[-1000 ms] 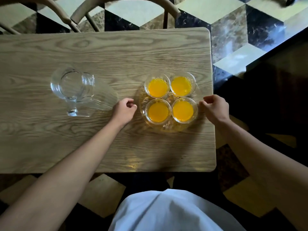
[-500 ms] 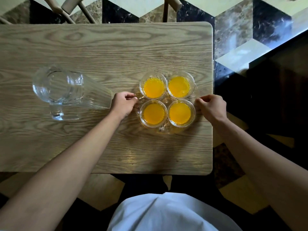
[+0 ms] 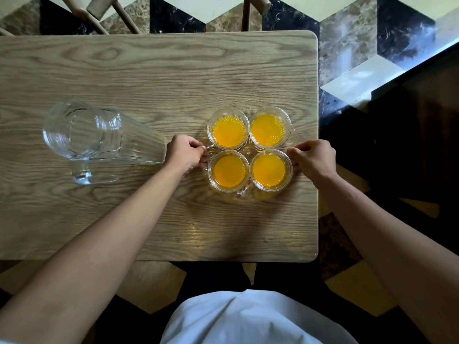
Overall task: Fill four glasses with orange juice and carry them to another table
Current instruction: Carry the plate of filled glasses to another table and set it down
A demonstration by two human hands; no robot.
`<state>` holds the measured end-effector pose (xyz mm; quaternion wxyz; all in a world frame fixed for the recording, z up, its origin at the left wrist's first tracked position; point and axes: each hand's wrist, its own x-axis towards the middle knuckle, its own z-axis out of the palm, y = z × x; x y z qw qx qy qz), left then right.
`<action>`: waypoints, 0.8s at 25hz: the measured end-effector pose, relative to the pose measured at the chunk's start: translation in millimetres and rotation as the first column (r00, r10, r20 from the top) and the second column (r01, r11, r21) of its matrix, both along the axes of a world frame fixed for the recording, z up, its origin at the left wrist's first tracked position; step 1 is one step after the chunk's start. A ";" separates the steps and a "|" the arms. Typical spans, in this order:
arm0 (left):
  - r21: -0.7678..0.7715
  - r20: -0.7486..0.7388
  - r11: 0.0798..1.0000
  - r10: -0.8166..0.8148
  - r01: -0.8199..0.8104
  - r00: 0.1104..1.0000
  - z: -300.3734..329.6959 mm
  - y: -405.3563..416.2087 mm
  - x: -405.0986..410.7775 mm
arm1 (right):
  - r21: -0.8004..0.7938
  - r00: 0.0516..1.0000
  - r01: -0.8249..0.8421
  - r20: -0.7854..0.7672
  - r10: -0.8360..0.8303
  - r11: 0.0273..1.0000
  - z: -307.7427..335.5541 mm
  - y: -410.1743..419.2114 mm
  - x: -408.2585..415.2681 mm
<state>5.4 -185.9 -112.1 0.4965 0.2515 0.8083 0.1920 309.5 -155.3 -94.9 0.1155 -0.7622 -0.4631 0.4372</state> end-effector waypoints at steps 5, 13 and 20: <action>-0.005 0.037 0.999 0.044 -0.044 0.998 -2.0 0.2 -0.1 | -0.021 1.000 0.011 0.001 -0.011 1.000 -1.8 2.0 -1.7; -0.004 0.001 1.000 0.030 -0.030 1.000 -3.9 -2.0 1.7 | -0.057 0.999 0.038 -0.001 -0.038 0.998 -3.0 4.9 -3.1; -0.023 -0.057 0.999 0.042 -0.043 0.998 -8.1 -3.0 1.7 | -0.044 0.999 -0.001 0.047 0.003 0.999 2.2 7.0 -5.7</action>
